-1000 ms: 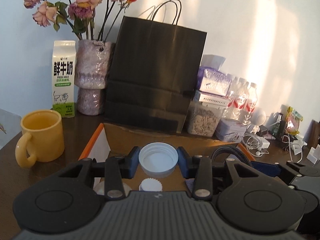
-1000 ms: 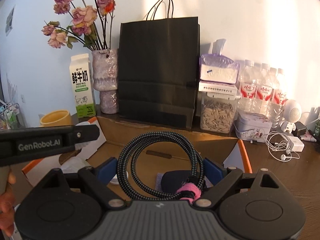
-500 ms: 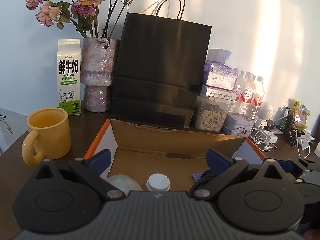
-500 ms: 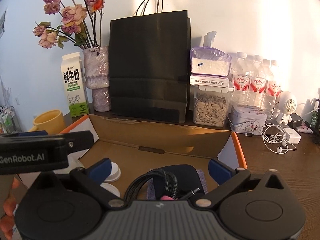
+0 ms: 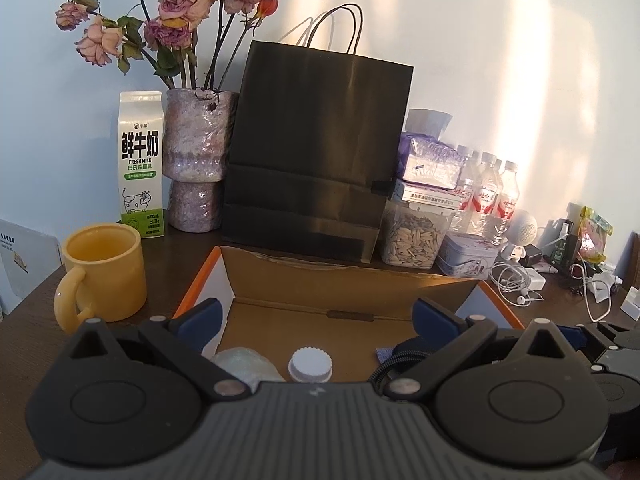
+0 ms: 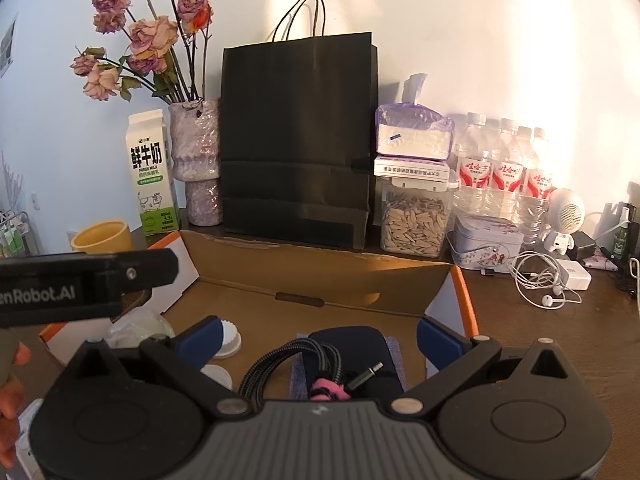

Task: Organize objects
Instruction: 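Withdraw both tools from the box back over the table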

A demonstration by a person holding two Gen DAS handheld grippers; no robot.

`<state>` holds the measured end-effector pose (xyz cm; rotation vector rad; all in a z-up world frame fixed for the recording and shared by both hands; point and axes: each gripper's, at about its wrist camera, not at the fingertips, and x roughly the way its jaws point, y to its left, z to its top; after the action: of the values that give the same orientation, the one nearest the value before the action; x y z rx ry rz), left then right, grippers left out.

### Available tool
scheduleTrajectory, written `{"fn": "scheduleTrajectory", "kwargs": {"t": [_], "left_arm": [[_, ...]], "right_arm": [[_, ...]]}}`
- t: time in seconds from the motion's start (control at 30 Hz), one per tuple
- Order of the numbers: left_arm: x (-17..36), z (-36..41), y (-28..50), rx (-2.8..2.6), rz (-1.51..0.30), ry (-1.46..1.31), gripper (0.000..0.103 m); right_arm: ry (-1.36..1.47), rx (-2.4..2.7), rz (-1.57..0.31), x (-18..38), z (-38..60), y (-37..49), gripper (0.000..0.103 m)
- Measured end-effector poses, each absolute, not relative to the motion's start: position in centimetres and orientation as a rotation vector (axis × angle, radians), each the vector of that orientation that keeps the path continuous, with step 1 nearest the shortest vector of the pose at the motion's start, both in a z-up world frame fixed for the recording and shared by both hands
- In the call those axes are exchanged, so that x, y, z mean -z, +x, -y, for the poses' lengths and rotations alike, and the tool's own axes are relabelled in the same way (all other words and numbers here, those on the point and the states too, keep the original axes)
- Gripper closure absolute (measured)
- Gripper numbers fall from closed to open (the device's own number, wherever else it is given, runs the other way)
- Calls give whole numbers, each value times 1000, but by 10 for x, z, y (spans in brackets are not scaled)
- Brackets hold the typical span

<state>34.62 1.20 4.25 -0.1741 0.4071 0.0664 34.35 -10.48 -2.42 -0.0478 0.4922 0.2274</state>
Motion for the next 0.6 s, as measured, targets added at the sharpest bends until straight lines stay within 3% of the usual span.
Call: {"fn": "scheduleTrajectory", "kwargs": {"t": [0.6], "left_arm": [[-56,-8,279,-67,-388,-168,0]], "right_arm": [[-58,-233,-457,10,114,273,0]]}}
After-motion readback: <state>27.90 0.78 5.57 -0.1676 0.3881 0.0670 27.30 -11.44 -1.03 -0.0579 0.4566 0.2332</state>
